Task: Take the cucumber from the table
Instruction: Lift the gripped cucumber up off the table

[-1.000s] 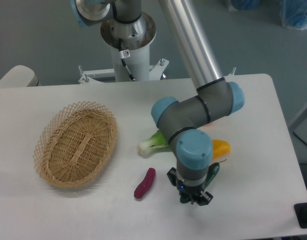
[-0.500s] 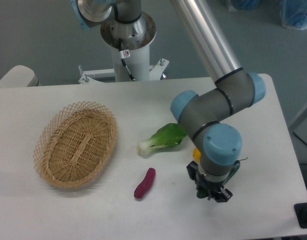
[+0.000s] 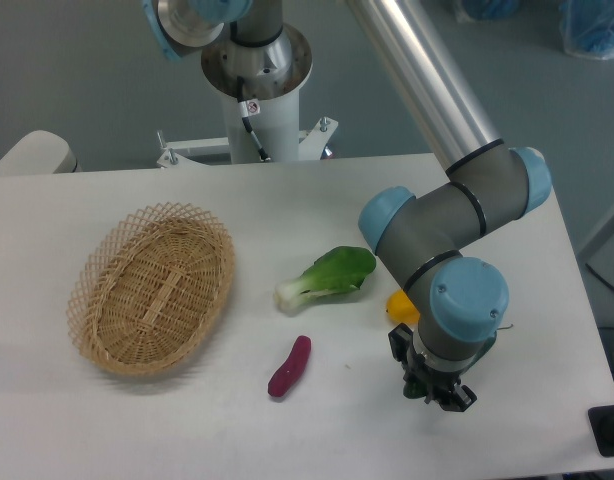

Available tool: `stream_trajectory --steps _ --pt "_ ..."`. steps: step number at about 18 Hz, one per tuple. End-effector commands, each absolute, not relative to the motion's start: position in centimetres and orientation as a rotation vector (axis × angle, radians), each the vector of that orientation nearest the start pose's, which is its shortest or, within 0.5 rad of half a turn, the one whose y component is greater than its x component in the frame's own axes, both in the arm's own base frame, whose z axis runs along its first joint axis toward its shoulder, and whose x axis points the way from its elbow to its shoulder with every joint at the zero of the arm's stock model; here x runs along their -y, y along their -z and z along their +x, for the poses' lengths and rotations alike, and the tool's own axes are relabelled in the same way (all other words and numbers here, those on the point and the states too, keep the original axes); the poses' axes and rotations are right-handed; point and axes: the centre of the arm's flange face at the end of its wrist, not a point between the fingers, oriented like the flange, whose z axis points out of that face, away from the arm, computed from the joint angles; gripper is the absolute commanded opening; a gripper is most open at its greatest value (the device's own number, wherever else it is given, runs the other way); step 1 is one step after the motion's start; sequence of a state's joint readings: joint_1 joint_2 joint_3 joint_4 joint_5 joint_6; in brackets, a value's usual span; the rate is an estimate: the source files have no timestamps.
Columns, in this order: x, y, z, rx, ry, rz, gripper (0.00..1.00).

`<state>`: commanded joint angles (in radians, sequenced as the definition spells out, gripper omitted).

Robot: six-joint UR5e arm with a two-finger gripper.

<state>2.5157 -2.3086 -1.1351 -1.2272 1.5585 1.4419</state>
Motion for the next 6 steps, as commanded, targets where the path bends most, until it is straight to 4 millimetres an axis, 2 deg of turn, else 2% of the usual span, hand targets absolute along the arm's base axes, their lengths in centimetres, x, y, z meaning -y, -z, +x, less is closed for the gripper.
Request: stream_trajectory --steps 6 --pt "-55.53 -26.37 -53.86 -0.767 -0.051 -3.019 0.39"
